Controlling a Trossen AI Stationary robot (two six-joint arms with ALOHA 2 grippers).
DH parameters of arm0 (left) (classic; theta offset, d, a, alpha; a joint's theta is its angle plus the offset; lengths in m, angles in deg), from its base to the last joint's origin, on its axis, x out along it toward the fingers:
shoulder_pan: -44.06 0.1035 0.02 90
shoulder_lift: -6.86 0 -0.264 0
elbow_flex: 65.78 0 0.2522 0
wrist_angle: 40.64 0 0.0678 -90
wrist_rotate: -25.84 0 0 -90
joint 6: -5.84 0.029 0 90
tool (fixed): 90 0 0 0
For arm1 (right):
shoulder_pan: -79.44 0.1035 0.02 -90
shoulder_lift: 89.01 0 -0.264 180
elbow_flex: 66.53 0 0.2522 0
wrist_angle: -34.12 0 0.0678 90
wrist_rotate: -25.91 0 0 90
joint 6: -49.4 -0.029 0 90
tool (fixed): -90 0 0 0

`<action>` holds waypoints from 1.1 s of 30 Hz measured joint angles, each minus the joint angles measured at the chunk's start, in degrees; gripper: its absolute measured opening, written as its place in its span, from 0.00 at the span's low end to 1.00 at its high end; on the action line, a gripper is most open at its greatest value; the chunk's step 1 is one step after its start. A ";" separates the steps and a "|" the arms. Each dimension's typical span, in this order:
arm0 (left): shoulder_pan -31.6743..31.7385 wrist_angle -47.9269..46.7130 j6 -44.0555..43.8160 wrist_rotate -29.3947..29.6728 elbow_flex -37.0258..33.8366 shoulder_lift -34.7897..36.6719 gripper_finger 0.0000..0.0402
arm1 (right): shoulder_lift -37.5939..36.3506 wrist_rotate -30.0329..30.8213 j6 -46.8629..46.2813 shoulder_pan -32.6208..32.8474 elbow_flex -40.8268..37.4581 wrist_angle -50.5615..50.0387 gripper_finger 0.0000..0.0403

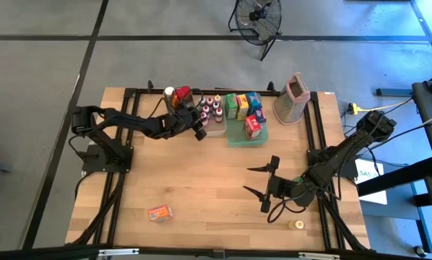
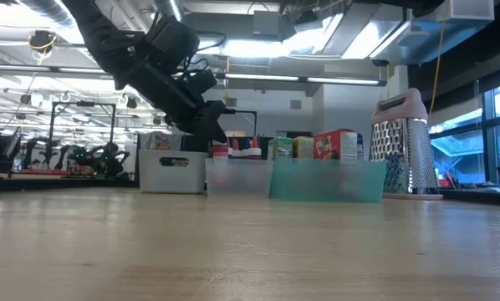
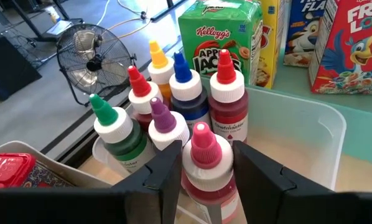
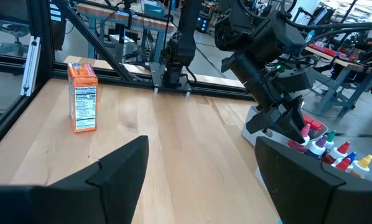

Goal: Pick & Place Kitchen Items
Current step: Put the pink food coloring bottle into the transparent bin, then put the green seasoning bottle into the gray bin

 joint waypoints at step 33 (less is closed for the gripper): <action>-0.93 -0.10 3.53 0.83 0.02 5.53 0.53 | 0.00 -0.52 0.15 0.34 -0.01 -0.04 0.74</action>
